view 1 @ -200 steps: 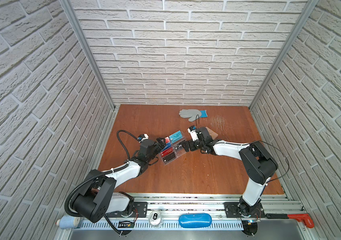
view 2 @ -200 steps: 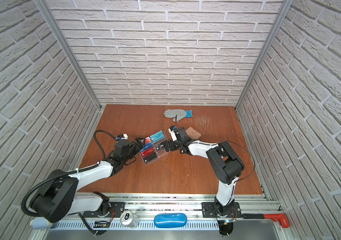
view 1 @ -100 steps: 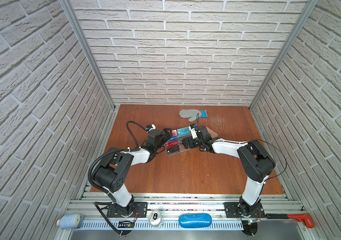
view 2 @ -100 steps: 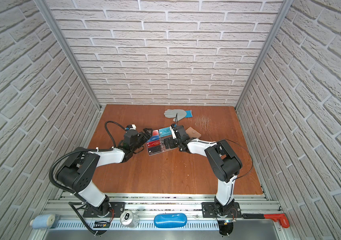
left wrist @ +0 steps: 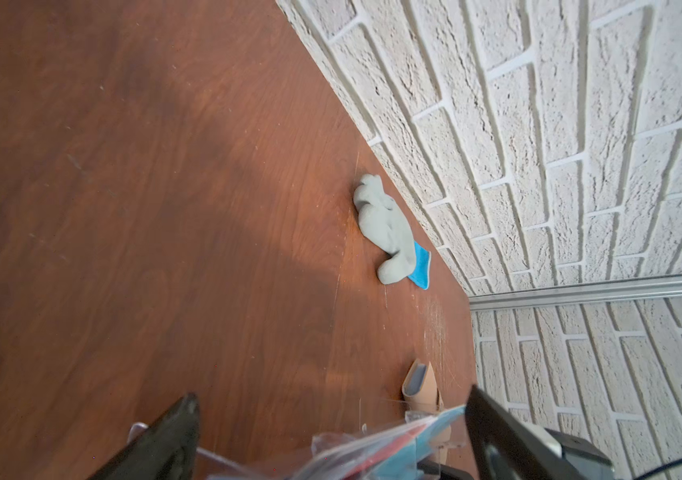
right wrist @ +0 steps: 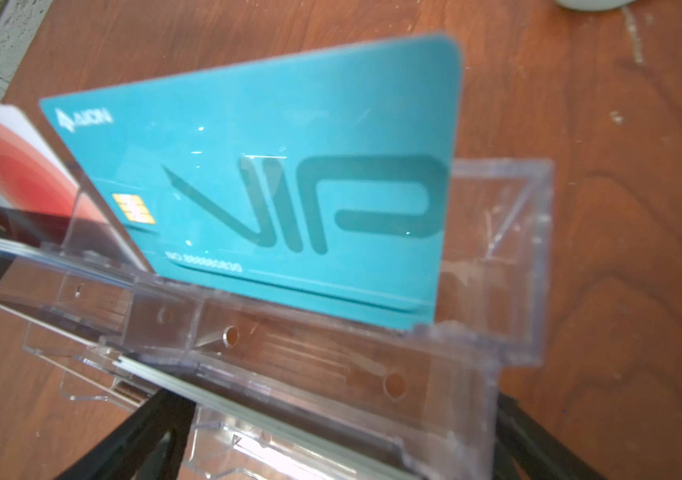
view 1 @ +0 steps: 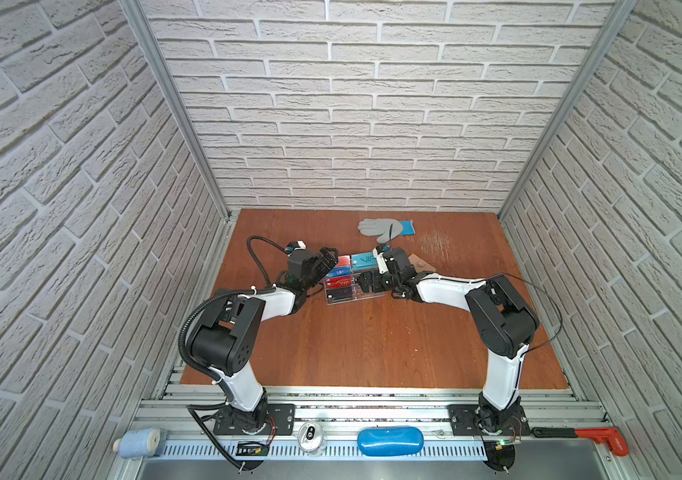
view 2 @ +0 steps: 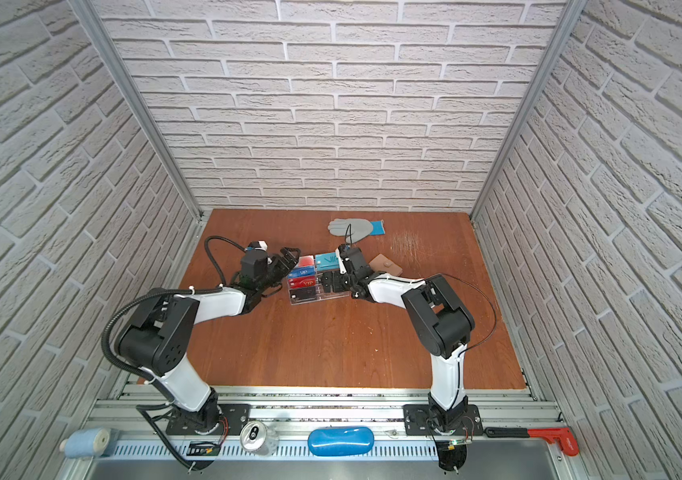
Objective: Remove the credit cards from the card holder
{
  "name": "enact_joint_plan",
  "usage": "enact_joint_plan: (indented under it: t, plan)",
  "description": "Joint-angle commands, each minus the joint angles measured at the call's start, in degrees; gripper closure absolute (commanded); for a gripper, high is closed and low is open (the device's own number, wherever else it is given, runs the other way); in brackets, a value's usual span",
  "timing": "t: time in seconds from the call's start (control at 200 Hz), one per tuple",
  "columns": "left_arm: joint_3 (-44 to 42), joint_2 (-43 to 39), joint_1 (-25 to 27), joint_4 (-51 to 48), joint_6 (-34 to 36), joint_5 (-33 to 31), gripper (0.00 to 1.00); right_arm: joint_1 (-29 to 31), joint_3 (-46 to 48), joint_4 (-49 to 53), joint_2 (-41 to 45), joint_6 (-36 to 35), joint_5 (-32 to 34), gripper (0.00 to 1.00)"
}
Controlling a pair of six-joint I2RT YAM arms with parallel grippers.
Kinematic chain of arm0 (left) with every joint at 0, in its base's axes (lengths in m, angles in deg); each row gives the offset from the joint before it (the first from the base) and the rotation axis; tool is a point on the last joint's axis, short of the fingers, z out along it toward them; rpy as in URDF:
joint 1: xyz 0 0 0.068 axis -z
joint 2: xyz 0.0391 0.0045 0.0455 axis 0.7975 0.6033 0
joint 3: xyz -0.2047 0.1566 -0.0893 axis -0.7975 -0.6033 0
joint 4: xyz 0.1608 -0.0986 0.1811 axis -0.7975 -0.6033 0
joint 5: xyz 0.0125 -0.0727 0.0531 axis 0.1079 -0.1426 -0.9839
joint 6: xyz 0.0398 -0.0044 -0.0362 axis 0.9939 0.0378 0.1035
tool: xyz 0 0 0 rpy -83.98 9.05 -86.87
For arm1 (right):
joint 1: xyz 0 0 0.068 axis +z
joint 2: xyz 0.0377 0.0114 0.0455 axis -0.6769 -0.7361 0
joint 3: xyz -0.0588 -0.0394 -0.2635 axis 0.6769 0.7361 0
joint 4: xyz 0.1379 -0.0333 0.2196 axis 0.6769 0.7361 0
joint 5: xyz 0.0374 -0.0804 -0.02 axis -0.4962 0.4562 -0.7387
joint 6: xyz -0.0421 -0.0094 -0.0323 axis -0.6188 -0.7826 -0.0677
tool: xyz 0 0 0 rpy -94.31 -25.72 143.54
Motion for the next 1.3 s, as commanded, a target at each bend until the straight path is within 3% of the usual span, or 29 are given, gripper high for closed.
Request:
enact_joint_plan:
  t: [0.0, 0.37, 0.625, 0.78, 0.89, 1.075, 1.21, 1.295]
  plan:
    - [2.02, -1.37, -1.86, -1.30, 2.78, 2.80, 0.02, 1.66, -2.04, -1.79, -1.32, 2.23, -1.12, 0.00]
    - [3.77, -5.94, -6.07, -9.37, 8.88, 6.03, 0.02, 2.04, -0.71, -1.27, 1.04, 2.71, -0.62, 0.00]
    - [4.17, -10.15, -6.17, -15.33, 12.29, 4.03, 0.02, 2.04, 3.04, 1.26, 7.20, 0.80, 1.71, 0.00]
    - [3.05, -12.97, -6.16, -17.80, 13.36, 3.56, 0.02, 1.95, 6.25, 3.75, 13.04, 0.03, 4.93, 0.00]
    - [2.01, -15.97, -5.67, -19.73, 14.09, 3.07, 0.02, 1.95, 7.60, 8.01, 17.65, -0.08, 10.94, 0.00]
    - [3.15, -21.03, 0.11, -25.17, 18.81, -0.88, 0.02, 0.62, 6.86, 17.30, 23.98, 0.19, 22.27, 0.00]
    - [6.25, -20.02, 7.25, -26.42, 21.78, -2.81, 0.02, -5.21, 5.06, 22.17, 24.75, -0.22, 20.70, 0.00]
    - [9.13, -16.61, 10.80, -26.51, 22.20, -2.70, 0.02, -11.87, 5.33, 22.02, 23.62, 1.04, 14.93, 0.00]
